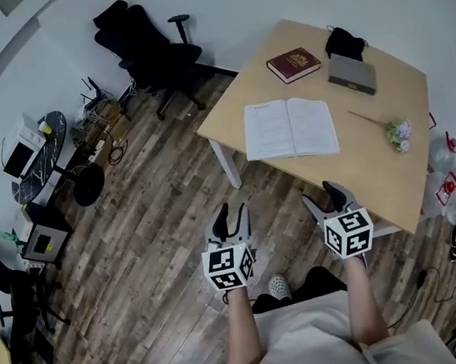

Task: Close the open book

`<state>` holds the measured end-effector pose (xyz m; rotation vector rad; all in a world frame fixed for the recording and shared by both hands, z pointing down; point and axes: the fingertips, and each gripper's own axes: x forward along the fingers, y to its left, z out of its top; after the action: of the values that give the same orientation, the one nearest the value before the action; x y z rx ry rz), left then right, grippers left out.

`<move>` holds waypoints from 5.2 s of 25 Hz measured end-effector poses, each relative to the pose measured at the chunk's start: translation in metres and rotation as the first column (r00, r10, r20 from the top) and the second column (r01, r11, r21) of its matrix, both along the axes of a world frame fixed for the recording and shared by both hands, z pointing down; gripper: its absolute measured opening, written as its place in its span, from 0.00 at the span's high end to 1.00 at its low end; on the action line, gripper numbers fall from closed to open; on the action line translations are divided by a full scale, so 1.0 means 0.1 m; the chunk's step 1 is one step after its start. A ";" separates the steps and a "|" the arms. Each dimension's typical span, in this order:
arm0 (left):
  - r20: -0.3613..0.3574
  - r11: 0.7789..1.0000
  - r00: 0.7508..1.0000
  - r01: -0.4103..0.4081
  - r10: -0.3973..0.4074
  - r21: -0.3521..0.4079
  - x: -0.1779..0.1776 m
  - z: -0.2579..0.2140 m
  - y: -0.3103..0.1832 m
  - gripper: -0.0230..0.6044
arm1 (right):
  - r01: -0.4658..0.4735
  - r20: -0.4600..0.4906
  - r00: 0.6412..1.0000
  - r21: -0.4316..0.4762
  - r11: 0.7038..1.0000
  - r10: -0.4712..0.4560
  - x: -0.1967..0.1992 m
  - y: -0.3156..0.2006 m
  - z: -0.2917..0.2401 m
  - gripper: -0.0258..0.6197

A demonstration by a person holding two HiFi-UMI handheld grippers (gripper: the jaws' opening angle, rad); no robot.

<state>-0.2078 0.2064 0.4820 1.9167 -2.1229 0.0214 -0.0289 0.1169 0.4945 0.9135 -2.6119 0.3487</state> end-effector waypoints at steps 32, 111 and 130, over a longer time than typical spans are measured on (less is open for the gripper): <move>-0.091 0.968 0.984 -0.168 0.153 -0.185 -0.53 0.74 -2.05 0.67 | -0.025 0.469 0.609 -0.794 0.607 0.639 -0.66 -1.75 1.31 0.46; -0.733 0.755 0.668 -0.545 0.127 -0.366 -0.48 2.32 -2.68 0.82 | 0.099 0.268 0.232 -0.963 0.251 0.935 -0.90 -2.04 2.17 0.86; -0.730 0.784 0.649 -0.560 0.214 -0.267 -0.44 1.85 -2.77 0.85 | 0.277 0.307 0.319 -0.935 0.222 0.897 -1.67 -1.86 2.11 0.44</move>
<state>-0.2523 -0.0706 0.6668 1.6893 -1.0554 -0.0478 -0.1958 -0.0695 0.7059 0.9983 -1.7543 2.9812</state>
